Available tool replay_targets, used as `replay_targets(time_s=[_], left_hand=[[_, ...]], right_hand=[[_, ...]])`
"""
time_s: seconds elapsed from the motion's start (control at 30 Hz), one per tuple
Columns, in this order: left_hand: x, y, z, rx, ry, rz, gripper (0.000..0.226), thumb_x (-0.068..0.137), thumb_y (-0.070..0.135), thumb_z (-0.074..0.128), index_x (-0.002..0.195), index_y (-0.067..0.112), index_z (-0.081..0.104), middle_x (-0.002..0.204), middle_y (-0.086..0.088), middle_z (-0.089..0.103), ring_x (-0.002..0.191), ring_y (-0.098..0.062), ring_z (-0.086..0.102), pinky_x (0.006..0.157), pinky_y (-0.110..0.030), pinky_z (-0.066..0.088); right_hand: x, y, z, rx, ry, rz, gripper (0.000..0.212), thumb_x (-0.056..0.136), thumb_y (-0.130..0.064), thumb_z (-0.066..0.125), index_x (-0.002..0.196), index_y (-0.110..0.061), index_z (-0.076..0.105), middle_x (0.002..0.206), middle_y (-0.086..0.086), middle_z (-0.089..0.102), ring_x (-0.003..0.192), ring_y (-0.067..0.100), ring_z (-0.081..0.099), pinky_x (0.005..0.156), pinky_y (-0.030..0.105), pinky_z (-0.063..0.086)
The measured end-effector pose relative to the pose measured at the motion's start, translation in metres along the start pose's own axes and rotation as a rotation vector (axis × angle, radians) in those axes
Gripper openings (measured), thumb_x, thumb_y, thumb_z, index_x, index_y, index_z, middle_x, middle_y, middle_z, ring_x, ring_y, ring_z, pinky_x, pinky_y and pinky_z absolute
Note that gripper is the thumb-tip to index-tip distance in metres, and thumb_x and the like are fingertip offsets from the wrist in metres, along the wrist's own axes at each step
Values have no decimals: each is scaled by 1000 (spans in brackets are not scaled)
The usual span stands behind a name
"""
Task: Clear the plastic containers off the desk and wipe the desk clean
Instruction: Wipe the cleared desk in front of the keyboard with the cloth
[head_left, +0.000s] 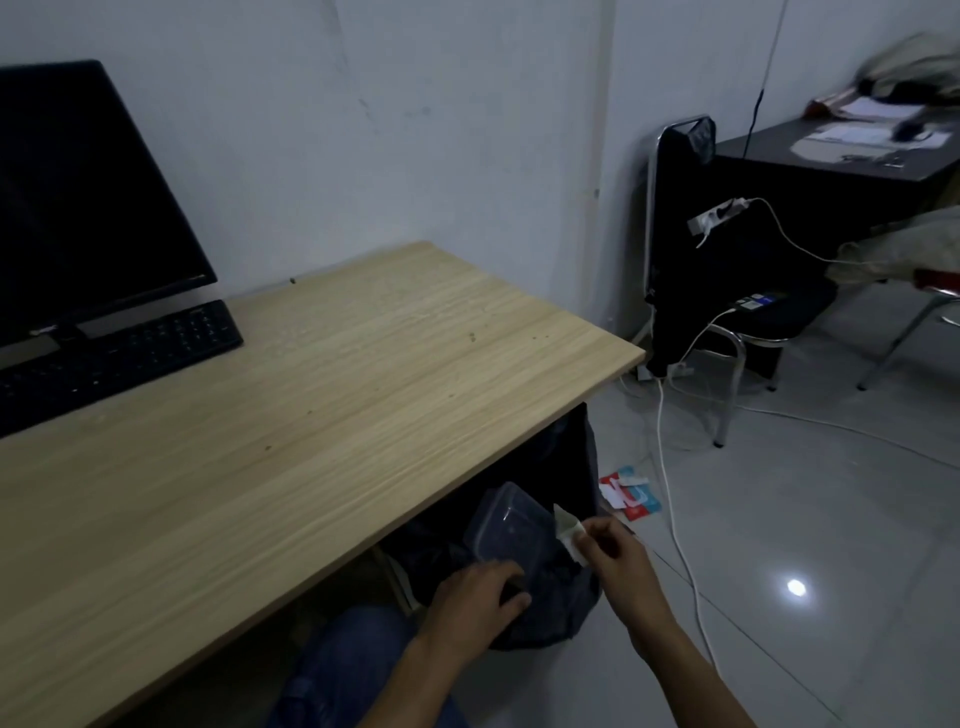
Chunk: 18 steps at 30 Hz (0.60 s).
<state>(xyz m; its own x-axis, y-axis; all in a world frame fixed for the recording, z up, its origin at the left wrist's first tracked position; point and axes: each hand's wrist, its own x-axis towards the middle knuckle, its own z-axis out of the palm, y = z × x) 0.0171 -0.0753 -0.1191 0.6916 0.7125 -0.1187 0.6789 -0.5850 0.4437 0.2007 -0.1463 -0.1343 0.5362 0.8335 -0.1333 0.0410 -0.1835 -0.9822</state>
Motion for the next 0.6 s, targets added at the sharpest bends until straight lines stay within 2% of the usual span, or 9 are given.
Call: replay_targets(time_s=[0.13, 0.3, 0.37, 0.47, 0.5, 0.6], left_hand=[[1, 3, 11, 62, -29, -33, 34, 92, 43, 54, 121, 26, 57, 125, 7, 61, 115, -15, 56, 86, -27, 45], [1, -5, 15, 142, -44, -60, 29, 91, 39, 59, 114, 22, 62, 121, 3, 61, 111, -17, 55, 82, -28, 43], [0, -8, 17, 153, -46, -61, 25, 91, 38, 59, 107, 21, 65, 118, 1, 60, 110, -17, 54, 82, -28, 42], [-2, -10, 21, 128, -15, -55, 21, 91, 35, 59, 99, 19, 68, 112, 2, 60, 106, -15, 54, 77, -28, 40], [-2, -10, 21, 117, 0, -51, 20, 91, 35, 59, 97, 18, 68, 111, 3, 60, 105, -15, 54, 76, -27, 40], [-2, -7, 23, 91, 35, -23, 19, 92, 34, 59, 95, 18, 68, 108, 4, 60, 104, -13, 53, 75, -26, 40]], right_hand=[[1, 2, 5, -26, -16, 4, 4, 92, -15, 62, 90, -12, 64, 84, 4, 67, 77, 13, 60, 59, 14, 45], [3, 2, 14, -44, -8, 15, 3, 91, -12, 62, 91, -9, 63, 82, 6, 66, 72, 10, 60, 57, 10, 45], [6, 4, 18, -66, -8, 37, 2, 91, -13, 62, 90, -13, 63, 82, 3, 67, 76, 12, 62, 62, 15, 49], [13, 8, 25, -124, -4, 67, 6, 90, -15, 63, 88, -19, 61, 85, 2, 67, 83, 19, 65, 74, 33, 53], [15, 8, 27, -150, -1, 71, 6, 91, -15, 63, 88, -20, 60, 84, 1, 67, 83, 18, 64, 74, 34, 53], [21, 9, 34, -217, 19, 64, 8, 91, -14, 61, 89, -21, 58, 81, -6, 63, 77, 10, 60, 69, 26, 49]])
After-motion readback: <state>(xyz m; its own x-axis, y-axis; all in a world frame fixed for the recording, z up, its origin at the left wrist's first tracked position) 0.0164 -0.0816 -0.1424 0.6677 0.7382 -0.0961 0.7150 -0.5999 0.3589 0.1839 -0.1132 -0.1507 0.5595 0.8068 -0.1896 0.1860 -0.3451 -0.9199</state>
